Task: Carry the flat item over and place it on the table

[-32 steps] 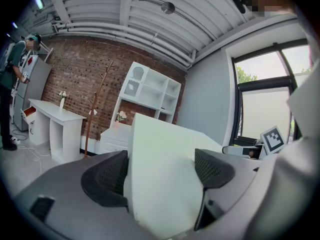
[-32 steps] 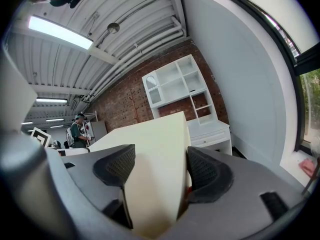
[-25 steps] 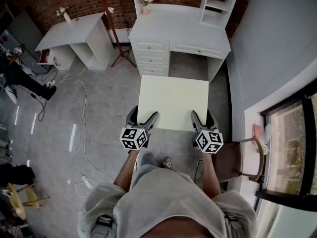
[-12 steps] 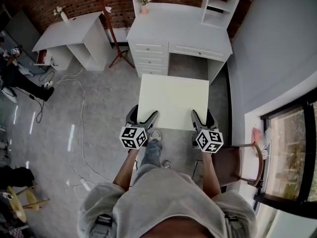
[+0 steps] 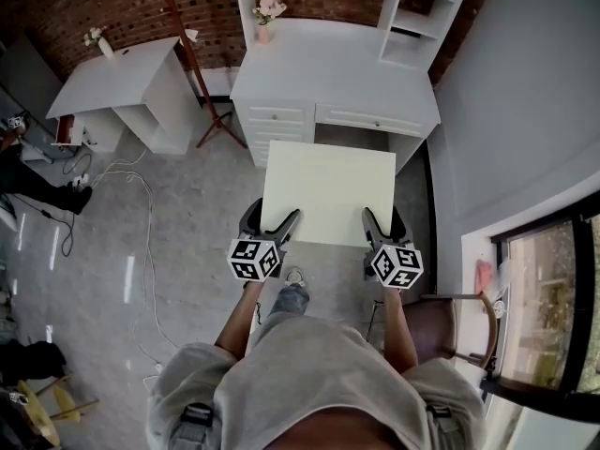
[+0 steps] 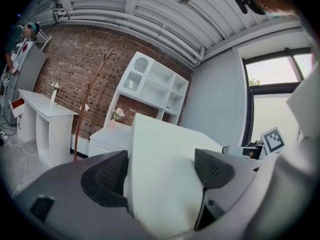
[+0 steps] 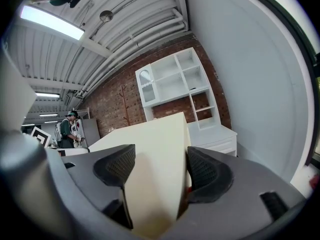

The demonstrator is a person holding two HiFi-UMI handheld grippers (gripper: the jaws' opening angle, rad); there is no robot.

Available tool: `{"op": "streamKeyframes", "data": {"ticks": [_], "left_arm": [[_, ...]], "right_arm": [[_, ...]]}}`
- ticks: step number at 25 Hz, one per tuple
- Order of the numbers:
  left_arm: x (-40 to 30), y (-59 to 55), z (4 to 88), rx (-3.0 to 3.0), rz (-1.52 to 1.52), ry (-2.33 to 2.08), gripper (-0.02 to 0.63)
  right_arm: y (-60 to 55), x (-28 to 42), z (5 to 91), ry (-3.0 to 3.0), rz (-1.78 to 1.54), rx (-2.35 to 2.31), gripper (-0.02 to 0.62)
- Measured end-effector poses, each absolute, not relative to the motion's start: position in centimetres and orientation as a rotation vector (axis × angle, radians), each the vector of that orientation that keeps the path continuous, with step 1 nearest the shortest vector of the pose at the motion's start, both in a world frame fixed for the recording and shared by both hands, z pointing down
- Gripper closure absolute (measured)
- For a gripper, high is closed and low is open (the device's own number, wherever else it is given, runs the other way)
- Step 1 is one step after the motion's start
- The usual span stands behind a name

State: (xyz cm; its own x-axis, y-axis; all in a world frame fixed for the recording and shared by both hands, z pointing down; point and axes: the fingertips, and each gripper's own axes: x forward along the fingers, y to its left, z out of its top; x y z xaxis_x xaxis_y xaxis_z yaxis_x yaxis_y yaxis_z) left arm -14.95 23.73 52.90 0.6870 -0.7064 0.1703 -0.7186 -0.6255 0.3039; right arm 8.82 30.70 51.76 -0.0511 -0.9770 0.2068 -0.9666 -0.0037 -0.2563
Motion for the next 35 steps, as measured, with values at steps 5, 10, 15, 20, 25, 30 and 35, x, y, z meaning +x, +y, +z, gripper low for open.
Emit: {"op": "streamKeyframes", "data": {"ticks": [5, 10, 15, 20, 25, 30, 35], "left_arm": [[-14.4, 17.2, 51.7, 2.572, 0.035, -1.094, 0.176], [-14.2, 11.4, 50.9, 2.584, 0.016, -1.083, 0.176], [-13.9, 6.8, 50.6, 2.592, 0.01, -1.079, 0.178], [-13.9, 3.8, 51.3, 2.593, 0.024, -1.07, 0.178], [-13.5, 1.9, 51.8, 2.592, 0.041, -1.063, 0.178], [-13.6, 0.9, 52.1, 2.588, 0.043, -1.067, 0.178], [-13.2, 0.3, 52.4, 2.585, 0.06, -1.057, 0.178]], "right_arm": [[24.7, 9.2, 50.6, 2.17, -0.503, -2.162, 0.253], [19.1, 9.4, 49.5, 2.163, -0.48, -2.17, 0.253], [14.6, 9.6, 49.3, 2.157, -0.462, -2.172, 0.253], [11.7, 9.6, 50.1, 2.146, -0.473, -2.177, 0.253], [10.0, 10.0, 50.8, 2.137, -0.491, -2.183, 0.253], [8.9, 9.9, 51.0, 2.141, -0.494, -2.179, 0.253], [8.4, 10.2, 51.5, 2.129, -0.515, -2.184, 0.253]]}}
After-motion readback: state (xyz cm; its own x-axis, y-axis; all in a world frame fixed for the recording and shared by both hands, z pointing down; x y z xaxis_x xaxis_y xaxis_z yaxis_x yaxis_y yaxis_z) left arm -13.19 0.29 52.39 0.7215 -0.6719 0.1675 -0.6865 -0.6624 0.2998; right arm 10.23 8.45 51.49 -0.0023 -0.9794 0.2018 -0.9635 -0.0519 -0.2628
